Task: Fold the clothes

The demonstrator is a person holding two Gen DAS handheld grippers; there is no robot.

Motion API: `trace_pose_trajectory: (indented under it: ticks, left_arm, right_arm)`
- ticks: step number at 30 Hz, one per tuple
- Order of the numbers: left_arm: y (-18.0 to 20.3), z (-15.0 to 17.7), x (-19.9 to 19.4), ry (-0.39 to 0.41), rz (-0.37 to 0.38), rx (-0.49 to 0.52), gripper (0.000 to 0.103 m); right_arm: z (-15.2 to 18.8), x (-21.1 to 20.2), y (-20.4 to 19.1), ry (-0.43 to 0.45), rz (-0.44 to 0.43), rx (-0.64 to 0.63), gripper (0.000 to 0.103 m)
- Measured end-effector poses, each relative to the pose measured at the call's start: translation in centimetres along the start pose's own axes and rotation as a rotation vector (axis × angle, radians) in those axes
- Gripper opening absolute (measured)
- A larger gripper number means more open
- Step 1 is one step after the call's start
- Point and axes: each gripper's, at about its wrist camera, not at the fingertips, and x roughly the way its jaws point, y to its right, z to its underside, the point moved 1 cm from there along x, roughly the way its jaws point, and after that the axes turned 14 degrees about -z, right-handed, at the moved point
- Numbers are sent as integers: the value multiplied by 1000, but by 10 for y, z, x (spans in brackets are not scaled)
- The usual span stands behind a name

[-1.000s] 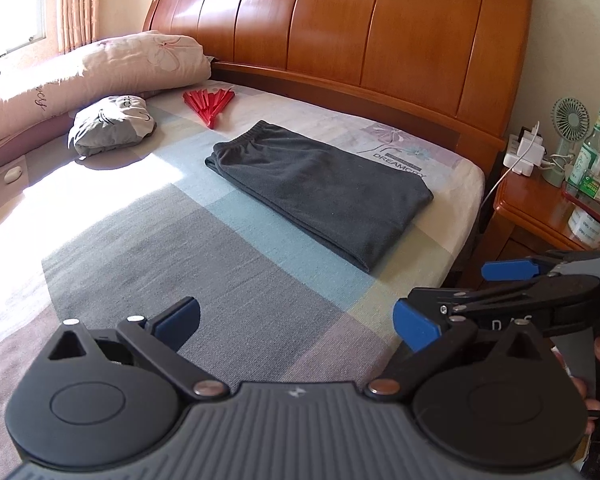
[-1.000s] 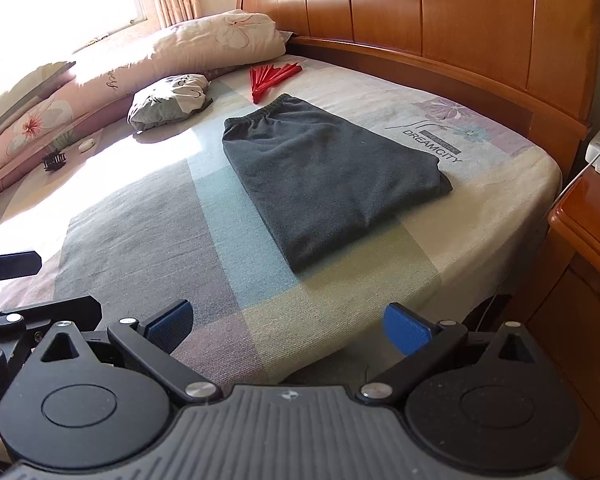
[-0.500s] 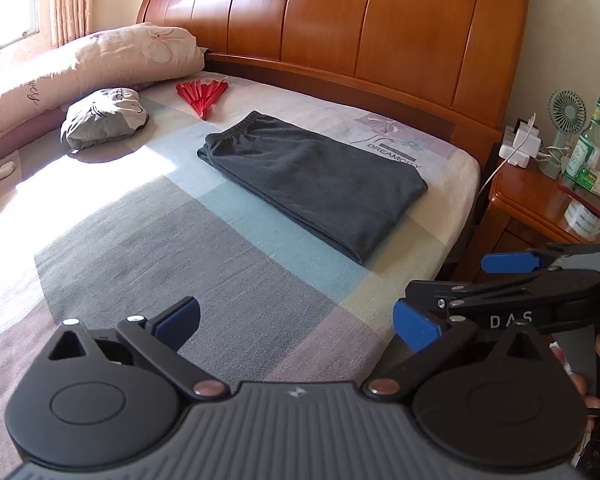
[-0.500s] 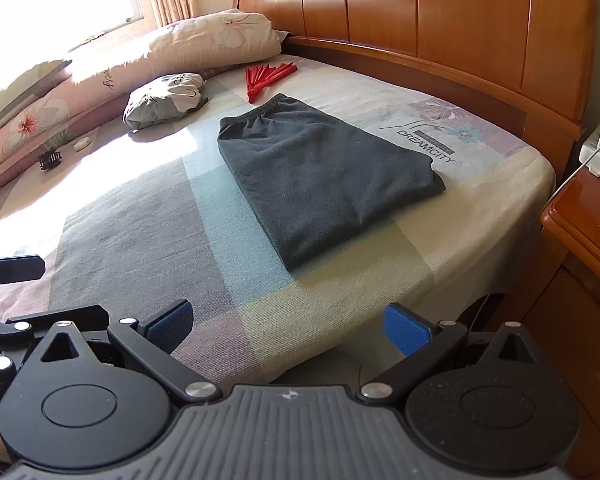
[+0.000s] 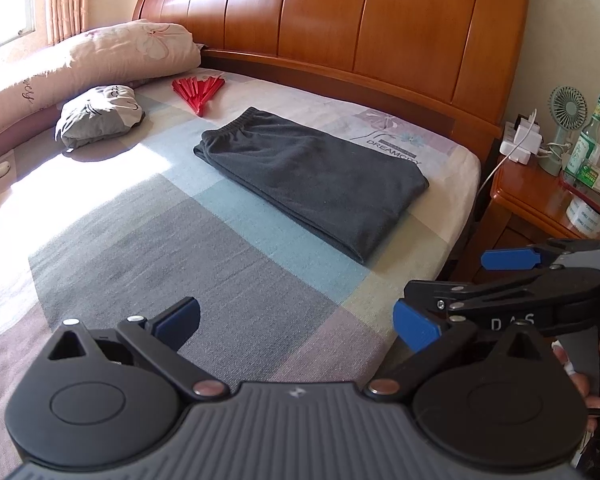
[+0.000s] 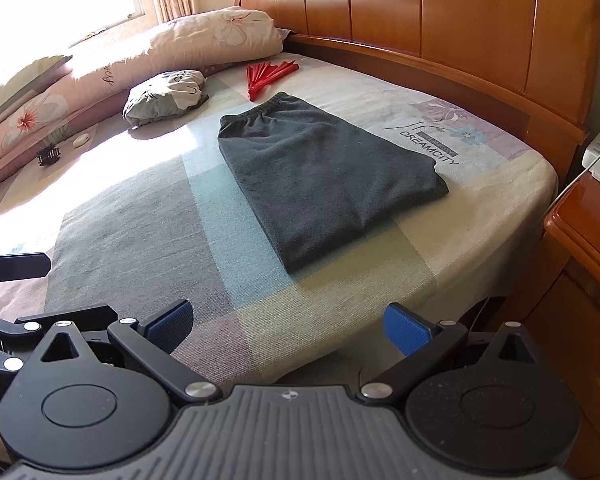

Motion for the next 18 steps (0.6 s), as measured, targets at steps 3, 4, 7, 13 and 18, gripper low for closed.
trace_pose_trajectory:
  ticks: [3,4,7,13,18]
  left_arm:
    - [0,-2,2,-3,4,-7,102]
    - [0,-2,3,-3,4,-6,102]
    - [0,-3,5,-4,4,-3,102]
    - [0,-4,9,-11,3,-2,102]
    - [0,-5,11,-15,2,-1,102]
  right_arm:
    - [-1,1,1,0,3,3,103]
    - [-1,2,2,0,3,4,103]
    - [-2,3,3,-3,4,5,103]
    - [-4,6,5,-3,3,5,103]
    - [-5,8,5,-7,3,8,103]
